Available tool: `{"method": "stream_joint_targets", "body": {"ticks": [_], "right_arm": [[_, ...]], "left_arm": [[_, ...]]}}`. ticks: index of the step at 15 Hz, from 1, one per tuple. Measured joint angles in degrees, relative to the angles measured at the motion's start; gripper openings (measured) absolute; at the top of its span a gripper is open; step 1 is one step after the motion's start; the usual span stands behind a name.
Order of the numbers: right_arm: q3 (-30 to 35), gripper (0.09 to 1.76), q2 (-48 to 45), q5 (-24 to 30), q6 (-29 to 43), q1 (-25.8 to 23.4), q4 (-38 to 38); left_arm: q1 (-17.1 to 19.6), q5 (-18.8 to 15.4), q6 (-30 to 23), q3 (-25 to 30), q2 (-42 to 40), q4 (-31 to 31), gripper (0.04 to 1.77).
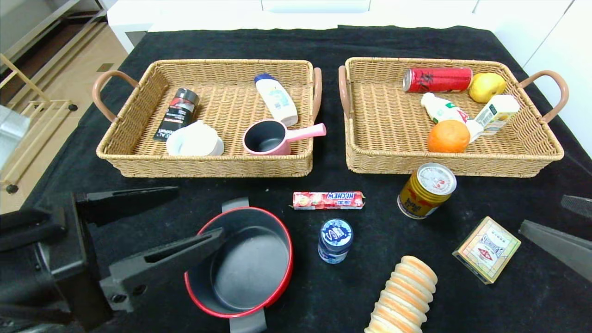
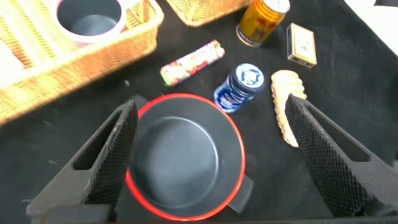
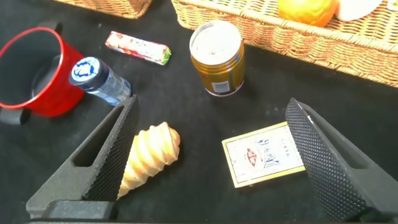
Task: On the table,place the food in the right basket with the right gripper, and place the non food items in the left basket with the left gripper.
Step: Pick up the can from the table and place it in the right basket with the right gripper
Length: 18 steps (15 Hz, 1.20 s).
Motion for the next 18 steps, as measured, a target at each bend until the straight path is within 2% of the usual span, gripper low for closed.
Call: {"method": "stream_joint_targets", "body": {"ticks": [6, 9, 11, 15, 18], "right_arm": [[0.00, 1.71, 0.68, -1.05, 0.00, -0.79, 0.32], [-0.27, 1.71, 1.60, -2.99, 0.00, -0.95, 0.46], [-2.19, 1.71, 3.35, -6.13, 0.05, -0.74, 1.62], [-13.17, 1.71, 8.79, -12.51, 2.15, 2.22, 14.92], [-23.75, 1.71, 15.40, -16.20, 10.24, 6.44, 23.30]], "left_arm": [[-0.04, -0.02, 1.46, 3.52, -1.88, -1.63, 1.72], [0.11, 0.22, 1.55, 3.89, -3.17, -1.50, 1.72], [0.11, 0.44, 1.73, 3.83, -3.89, -1.30, 1.72], [0.11, 0.55, 1.74, 3.30, -4.77, -0.83, 1.72], [0.11, 1.18, 1.71, 3.23, -4.74, -0.69, 1.72]]}}
